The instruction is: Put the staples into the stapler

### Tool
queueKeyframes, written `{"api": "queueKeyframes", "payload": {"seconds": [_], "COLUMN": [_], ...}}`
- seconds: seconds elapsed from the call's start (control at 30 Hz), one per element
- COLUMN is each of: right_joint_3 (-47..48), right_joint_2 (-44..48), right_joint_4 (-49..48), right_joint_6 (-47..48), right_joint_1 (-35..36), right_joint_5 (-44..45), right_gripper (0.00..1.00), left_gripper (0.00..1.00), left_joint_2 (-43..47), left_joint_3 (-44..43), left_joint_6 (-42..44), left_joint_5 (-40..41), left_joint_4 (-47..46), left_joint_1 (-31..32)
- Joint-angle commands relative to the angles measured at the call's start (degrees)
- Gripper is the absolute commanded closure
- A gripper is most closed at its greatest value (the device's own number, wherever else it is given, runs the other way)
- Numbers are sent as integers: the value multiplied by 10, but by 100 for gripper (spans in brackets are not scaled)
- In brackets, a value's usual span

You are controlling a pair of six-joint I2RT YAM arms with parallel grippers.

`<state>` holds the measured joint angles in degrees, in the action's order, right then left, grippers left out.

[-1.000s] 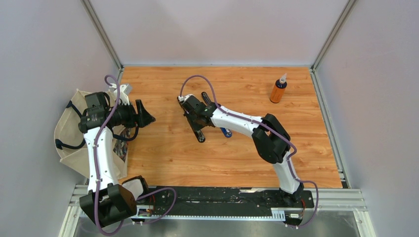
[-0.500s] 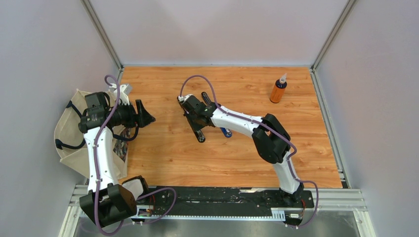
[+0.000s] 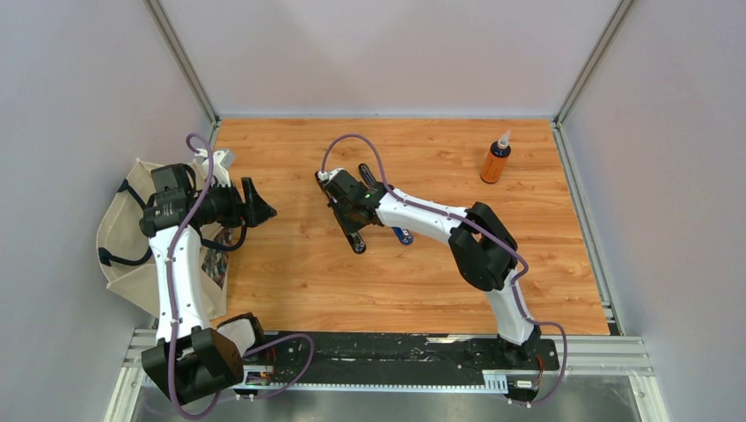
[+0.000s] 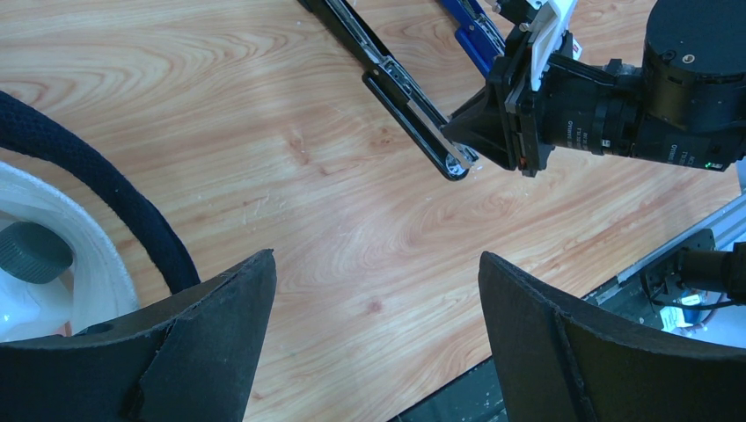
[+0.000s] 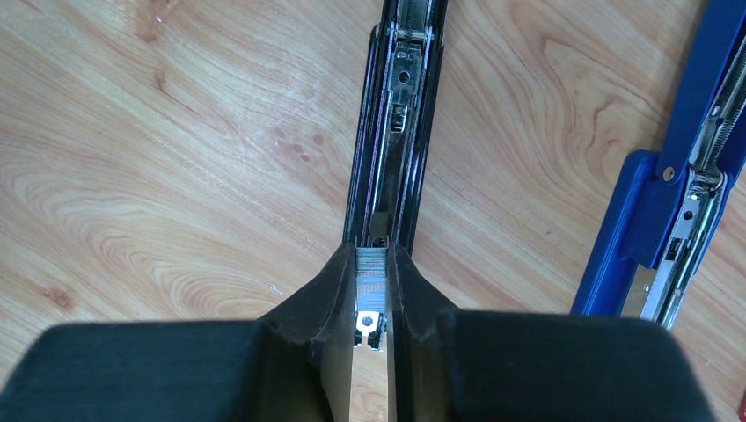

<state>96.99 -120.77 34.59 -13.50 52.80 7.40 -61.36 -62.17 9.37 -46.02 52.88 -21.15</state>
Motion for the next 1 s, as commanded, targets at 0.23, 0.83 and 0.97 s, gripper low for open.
{"api": "queueKeyframes", "payload": {"seconds": [0.23, 0.83, 0.97], "right_joint_3": [-4, -6, -6], "right_joint_2": [-1, -7, -7], "right_joint_4": [-20, -16, -15], "right_joint_6": [-3, -3, -3], "right_joint_1": [-3, -3, -2], "right_joint_5": [-2, 8, 7], "right_gripper": [84, 80, 77], "left_gripper": [7, 7, 7], "left_joint_2": [8, 9, 8], "left_joint_3": [2, 2, 1], "left_joint_6": [12, 13, 14], "left_joint_5": [-8, -9, -9], "left_joint_4": [-10, -10, -11], "left_joint_1": [-7, -7, -7]}}
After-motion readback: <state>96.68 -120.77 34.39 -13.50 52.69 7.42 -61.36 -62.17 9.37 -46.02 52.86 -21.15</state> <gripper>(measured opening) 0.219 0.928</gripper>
